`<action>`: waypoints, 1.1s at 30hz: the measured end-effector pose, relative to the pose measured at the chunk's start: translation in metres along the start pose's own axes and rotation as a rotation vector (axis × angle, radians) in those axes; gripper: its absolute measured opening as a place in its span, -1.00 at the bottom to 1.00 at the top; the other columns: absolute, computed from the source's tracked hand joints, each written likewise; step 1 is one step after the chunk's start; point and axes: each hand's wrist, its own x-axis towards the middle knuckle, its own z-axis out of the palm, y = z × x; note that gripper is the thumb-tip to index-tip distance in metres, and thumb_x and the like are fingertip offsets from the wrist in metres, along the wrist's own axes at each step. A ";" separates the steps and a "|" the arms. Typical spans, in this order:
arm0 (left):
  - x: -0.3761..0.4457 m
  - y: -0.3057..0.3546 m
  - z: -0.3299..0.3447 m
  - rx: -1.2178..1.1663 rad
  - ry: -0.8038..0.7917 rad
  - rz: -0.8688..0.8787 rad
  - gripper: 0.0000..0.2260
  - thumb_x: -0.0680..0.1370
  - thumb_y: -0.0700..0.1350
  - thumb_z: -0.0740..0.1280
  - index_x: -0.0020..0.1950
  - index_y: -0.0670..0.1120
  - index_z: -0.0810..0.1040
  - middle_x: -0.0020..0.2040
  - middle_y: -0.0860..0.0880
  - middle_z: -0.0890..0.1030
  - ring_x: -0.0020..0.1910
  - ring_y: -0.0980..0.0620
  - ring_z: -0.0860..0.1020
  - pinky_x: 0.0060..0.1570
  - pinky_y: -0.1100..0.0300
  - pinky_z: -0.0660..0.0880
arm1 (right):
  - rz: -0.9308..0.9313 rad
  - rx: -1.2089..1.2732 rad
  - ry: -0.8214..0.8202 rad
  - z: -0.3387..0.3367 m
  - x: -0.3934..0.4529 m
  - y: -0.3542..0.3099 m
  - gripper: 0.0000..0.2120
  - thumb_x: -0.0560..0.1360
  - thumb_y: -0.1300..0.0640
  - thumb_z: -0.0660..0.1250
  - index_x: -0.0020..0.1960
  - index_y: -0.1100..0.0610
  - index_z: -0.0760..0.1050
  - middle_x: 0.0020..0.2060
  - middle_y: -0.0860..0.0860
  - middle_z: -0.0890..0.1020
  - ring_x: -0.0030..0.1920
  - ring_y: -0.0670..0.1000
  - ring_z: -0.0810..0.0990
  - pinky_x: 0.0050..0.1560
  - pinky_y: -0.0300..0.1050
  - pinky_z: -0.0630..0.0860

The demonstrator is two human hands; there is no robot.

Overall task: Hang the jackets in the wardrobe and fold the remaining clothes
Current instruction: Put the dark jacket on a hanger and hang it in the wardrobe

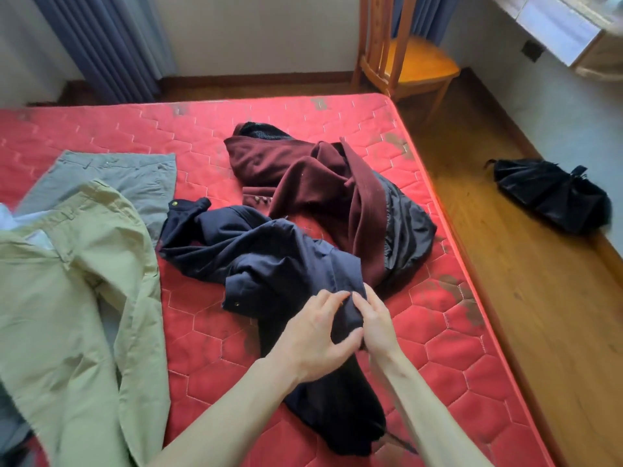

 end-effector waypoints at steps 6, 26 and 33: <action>-0.014 0.050 -0.068 0.036 0.018 -0.039 -0.49 0.48 0.11 0.28 0.42 0.04 0.38 0.20 0.11 0.54 0.18 0.07 0.54 0.20 0.16 0.48 | 0.026 0.083 -0.120 0.024 -0.048 -0.067 -0.75 0.67 0.25 0.23 0.29 0.12 0.58 0.22 0.03 0.69 0.23 -0.03 0.66 0.28 -0.12 0.53; -0.070 0.072 -0.234 -0.698 0.384 -0.647 -0.61 0.46 -0.50 0.09 0.00 -0.07 0.52 -0.01 -0.06 0.63 -0.05 0.02 0.59 -0.23 0.35 0.47 | -0.334 -0.942 -0.386 0.108 -0.109 -0.173 -0.41 0.47 0.05 0.34 0.50 -0.09 0.38 0.34 -0.11 0.59 0.35 -0.06 0.54 0.37 -0.17 0.41; -0.092 0.076 -0.318 -0.622 0.497 -0.590 -0.66 0.53 -0.46 0.10 -0.06 -0.06 0.52 -0.22 0.05 0.48 -0.20 0.05 0.40 -0.23 0.25 0.34 | -0.458 -0.724 -0.337 0.152 -0.101 -0.211 -0.71 0.58 0.31 0.23 0.08 0.02 0.64 -0.07 -0.14 0.72 -0.06 -0.19 0.63 0.12 -0.05 0.55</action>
